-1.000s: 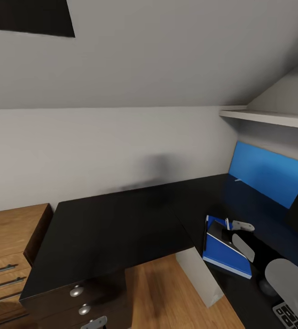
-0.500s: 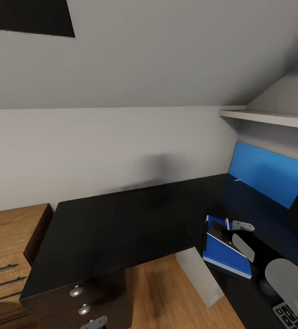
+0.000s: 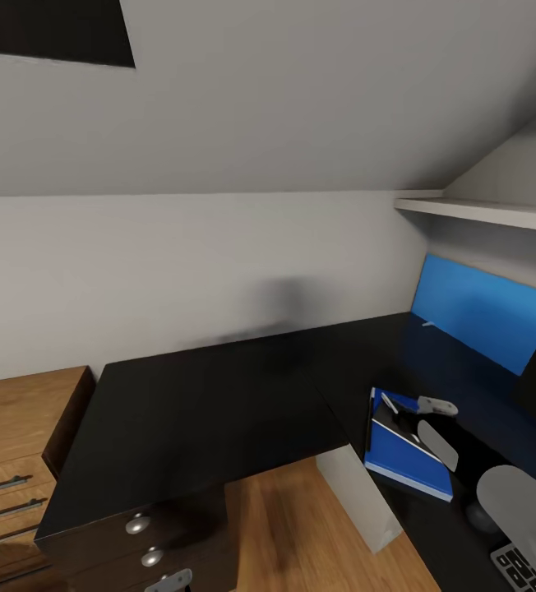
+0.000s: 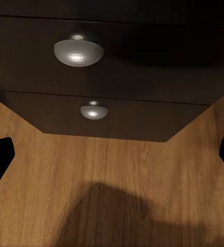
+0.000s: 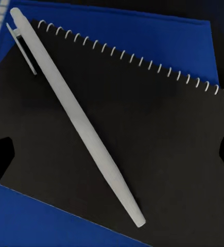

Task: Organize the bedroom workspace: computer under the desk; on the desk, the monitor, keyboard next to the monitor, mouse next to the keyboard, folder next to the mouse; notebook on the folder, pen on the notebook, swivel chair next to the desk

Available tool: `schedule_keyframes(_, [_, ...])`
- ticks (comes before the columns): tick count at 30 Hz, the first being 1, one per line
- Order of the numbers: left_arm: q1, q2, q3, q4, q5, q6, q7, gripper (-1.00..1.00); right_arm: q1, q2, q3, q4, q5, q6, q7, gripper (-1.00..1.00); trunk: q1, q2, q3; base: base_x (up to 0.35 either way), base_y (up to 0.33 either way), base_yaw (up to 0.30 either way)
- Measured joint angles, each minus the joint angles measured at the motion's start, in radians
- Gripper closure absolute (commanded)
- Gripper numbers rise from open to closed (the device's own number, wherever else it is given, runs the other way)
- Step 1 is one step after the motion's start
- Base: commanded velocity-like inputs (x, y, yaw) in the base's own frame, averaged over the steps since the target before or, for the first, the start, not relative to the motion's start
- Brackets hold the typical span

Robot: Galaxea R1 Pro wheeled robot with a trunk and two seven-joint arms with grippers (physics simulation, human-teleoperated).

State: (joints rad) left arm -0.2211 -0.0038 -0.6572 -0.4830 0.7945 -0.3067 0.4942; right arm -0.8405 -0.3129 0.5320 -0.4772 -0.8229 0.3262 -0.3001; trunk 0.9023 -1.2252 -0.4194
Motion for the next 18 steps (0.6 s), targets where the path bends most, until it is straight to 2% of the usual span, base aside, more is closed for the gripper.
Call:
schedule_keyframes(3, [0.000, 0.000, 0.000, 0.001, 0.001, 0.001, 0.000, -1.00, 0.000, -0.003, -0.002, -0.026, 0.000, -0.001, 0.000, -1.00, 0.000, 0.000, 0.000, 0.000, 0.000, 0.000])
schedule_keyframes(9, [0.000, 0.000, 0.000, 0.005, 0.003, 0.001, -0.001, -1.00, 0.002, -0.017, 0.000, -0.150, -0.001, 0.000, -0.005, -1.00, 0.000, 0.000, 0.000, 0.000, 0.000, 0.000])
schedule_keyframes(18, [0.000, 0.000, 0.000, 0.007, 0.003, 0.001, -0.002, -1.00, 0.003, -0.021, 0.001, -0.176, -0.001, 0.002, -0.005, -1.00, 0.000, 0.000, 0.000, 0.000, 0.000, 0.000])
